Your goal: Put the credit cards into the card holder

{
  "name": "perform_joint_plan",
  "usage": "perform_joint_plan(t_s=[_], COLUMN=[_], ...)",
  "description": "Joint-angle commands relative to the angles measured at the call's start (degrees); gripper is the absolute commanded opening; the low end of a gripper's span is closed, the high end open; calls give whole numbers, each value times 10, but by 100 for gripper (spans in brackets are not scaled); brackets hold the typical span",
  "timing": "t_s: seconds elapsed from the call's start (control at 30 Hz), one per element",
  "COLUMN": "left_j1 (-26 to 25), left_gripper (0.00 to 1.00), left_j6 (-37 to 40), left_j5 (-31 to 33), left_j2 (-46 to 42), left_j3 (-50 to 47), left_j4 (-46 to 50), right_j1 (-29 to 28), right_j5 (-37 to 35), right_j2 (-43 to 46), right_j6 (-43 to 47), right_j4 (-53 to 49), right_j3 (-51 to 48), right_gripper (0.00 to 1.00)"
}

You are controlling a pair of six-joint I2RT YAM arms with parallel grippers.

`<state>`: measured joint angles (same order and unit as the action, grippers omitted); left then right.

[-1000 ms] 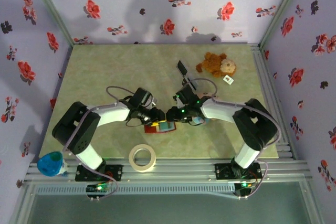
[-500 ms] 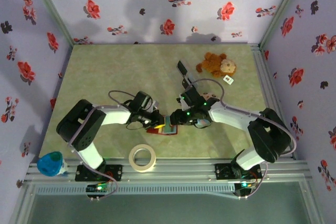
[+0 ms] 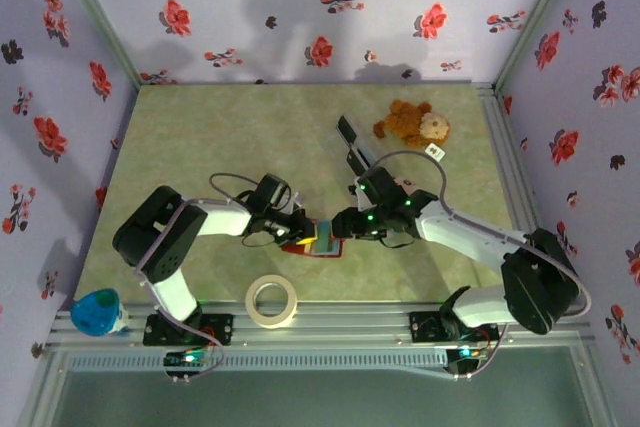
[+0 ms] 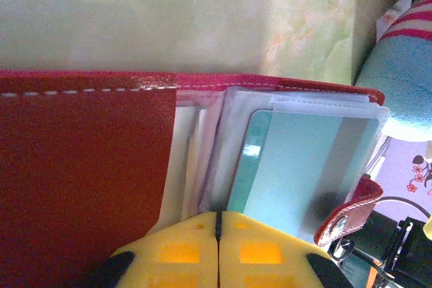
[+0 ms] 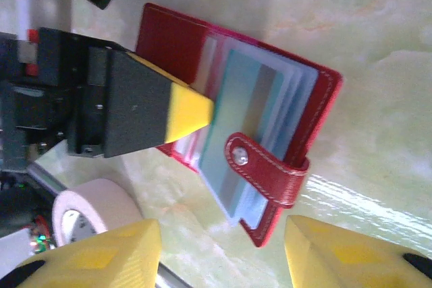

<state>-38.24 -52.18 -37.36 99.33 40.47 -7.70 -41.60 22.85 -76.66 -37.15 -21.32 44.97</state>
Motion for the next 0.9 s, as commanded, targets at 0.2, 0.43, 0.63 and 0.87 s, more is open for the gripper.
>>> perform_joint_plan(t_s=[0.2, 0.43, 0.63, 0.87], left_j1=[4, 5, 5, 5], left_gripper=[7, 6, 5, 5], left_j6=[-14, -14, -22, -23], left_j5=[1, 3, 1, -3], left_j2=[22, 18, 24, 30], left_j3=[-15, -25, -30, -26], left_j4=[-28, -31, -48, -51], right_j1=[-38, -39, -39, -38], right_j5=[22, 17, 21, 20], right_j2=[-8, -36, -55, -57], right_j6=[-99, -104, -111, -105], right_j4=[119, 137, 159, 148], right_j3=[-64, -82, -87, -81], right_gripper=[30, 26, 26, 28])
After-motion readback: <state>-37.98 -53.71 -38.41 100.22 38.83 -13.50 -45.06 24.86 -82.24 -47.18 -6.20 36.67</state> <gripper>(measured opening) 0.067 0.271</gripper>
